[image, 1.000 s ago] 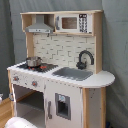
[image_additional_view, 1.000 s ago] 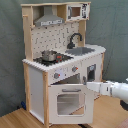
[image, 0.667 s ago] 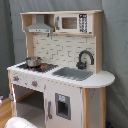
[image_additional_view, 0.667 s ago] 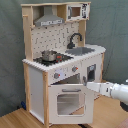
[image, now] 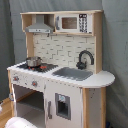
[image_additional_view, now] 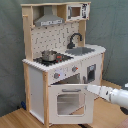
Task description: Play with the kitchen
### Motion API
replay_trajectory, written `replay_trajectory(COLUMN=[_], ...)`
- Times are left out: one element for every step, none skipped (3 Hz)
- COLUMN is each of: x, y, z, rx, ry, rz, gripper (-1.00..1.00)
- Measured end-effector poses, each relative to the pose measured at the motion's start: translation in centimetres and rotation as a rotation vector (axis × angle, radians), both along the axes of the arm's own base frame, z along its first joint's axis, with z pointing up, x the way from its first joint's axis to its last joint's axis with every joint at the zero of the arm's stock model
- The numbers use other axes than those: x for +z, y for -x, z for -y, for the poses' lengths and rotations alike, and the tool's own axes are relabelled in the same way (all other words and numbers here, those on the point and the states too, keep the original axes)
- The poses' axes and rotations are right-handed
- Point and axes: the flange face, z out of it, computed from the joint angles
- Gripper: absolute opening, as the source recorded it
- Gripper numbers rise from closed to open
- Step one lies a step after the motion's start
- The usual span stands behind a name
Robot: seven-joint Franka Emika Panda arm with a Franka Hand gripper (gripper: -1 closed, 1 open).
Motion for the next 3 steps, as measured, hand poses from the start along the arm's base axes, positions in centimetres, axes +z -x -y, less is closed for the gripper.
replay_trajectory(x=[-1.4,-3.2,-4.7], y=[-0.2,-0.4,-0.5], z=[0.3,0.6,0.7], rx=[-0.017,-0.037,-0.052], ry=[-0.069,-0.141,-0.223], rz=[-0.009,-0.022,-0.034], gripper=[1.0,1.0,1.0])
